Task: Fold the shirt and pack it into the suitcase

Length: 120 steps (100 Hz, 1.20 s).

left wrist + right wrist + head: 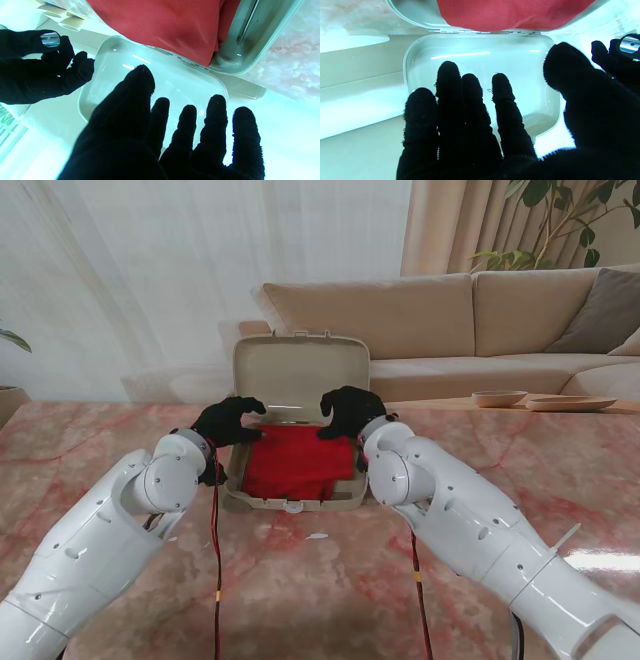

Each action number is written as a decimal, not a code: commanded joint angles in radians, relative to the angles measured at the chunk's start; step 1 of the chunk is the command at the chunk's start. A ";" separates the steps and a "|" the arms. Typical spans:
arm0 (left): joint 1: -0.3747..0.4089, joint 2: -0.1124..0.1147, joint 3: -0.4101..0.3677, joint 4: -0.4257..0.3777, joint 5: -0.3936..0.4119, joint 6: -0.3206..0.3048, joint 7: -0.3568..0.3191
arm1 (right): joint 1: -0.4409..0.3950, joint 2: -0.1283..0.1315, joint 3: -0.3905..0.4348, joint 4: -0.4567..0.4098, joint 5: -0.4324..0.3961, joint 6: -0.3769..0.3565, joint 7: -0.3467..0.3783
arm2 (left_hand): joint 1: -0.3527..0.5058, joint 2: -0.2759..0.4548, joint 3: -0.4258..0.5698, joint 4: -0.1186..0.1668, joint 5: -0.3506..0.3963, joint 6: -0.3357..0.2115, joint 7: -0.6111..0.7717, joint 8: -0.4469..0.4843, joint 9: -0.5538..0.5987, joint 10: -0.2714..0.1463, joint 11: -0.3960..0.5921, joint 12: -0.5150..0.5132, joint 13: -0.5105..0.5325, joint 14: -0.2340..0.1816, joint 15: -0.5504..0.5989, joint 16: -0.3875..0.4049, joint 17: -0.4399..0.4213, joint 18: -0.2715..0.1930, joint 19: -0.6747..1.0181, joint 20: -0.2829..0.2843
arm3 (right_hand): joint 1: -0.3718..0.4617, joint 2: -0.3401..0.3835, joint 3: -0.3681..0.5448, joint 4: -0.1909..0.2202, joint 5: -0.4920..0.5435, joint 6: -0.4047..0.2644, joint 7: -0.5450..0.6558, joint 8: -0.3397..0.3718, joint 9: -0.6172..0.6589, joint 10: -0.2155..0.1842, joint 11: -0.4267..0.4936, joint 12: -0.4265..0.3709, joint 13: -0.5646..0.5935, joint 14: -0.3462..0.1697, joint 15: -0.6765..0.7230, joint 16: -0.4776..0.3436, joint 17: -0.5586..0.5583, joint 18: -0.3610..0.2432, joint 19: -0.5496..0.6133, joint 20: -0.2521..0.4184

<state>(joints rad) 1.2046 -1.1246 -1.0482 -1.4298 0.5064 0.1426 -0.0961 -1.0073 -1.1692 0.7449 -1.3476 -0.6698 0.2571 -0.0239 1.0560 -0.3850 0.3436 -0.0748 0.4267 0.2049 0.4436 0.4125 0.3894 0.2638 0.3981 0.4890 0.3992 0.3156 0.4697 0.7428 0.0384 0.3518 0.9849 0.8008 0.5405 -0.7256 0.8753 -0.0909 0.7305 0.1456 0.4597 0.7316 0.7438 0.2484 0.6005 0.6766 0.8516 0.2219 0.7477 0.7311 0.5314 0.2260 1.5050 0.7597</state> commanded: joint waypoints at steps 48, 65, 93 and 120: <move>0.146 0.021 -0.072 -0.141 0.017 -0.056 -0.021 | -0.203 0.038 0.117 -0.143 -0.076 -0.062 -0.015 | -0.006 0.053 -0.056 0.023 0.027 -0.020 -0.005 0.002 0.006 0.006 -0.019 -0.011 -0.016 0.027 -0.016 -0.002 -0.005 0.002 -0.017 0.012 | -0.008 0.027 -0.017 0.050 0.042 -0.007 -0.001 0.026 0.015 0.004 0.004 -0.002 -0.015 0.017 -0.020 -0.025 -0.011 0.029 -0.038 0.011; 0.201 0.022 -0.110 -0.172 0.012 -0.064 -0.014 | -0.274 0.041 0.165 -0.189 -0.089 -0.064 -0.040 | 0.039 0.156 -0.282 0.031 0.031 -0.018 -0.033 0.005 0.007 0.011 -0.031 -0.014 -0.028 0.030 -0.032 -0.004 -0.013 0.005 -0.031 0.020 | -0.014 0.097 -0.062 0.055 0.036 -0.001 -0.013 0.021 0.008 0.010 -0.017 -0.008 -0.026 0.023 -0.063 -0.046 -0.032 0.048 -0.076 0.002; 0.305 0.016 -0.220 -0.206 -0.071 -0.109 0.008 | -0.410 0.043 0.284 -0.277 -0.065 -0.114 -0.075 | -0.083 0.267 -0.381 0.019 0.015 0.027 -0.171 -0.044 0.000 0.021 -0.092 -0.035 -0.047 0.055 -0.083 -0.040 -0.032 0.018 -0.077 0.006 | -0.031 0.180 -0.134 0.068 0.012 0.009 -0.046 0.007 -0.014 0.008 -0.103 -0.061 -0.057 0.023 -0.237 -0.134 -0.096 0.102 -0.260 -0.055; 0.353 0.008 -0.290 -0.223 -0.103 -0.036 0.026 | -0.477 0.043 0.358 -0.311 -0.032 -0.068 -0.065 | -0.160 0.346 -0.390 0.016 0.036 0.099 -0.297 -0.081 -0.001 0.048 -0.158 -0.072 -0.070 0.083 -0.117 -0.071 -0.038 0.017 -0.120 -0.027 | -0.103 0.355 -0.307 0.058 -0.032 0.088 -0.143 -0.045 -0.080 0.042 -0.196 -0.117 -0.135 0.046 -0.374 -0.188 -0.177 0.120 -0.366 -0.096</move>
<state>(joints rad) 1.5479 -1.1190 -1.3279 -1.6558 0.4053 0.0881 -0.0766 -1.4689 -1.1310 1.0930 -1.6657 -0.7165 0.1621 -0.1087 0.9336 -0.0932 -0.0056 -0.0559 0.4482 0.2841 0.1720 0.3442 0.3894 0.2992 0.2726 0.4352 0.3746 0.3643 0.3843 0.6872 0.0172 0.3544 0.8921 0.7865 0.4760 -0.4314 0.6313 -0.0803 0.7396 0.2173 0.3493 0.7073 0.6971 0.2710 0.4368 0.5821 0.7637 0.2549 0.4078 0.5775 0.3890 0.3241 1.1684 0.6852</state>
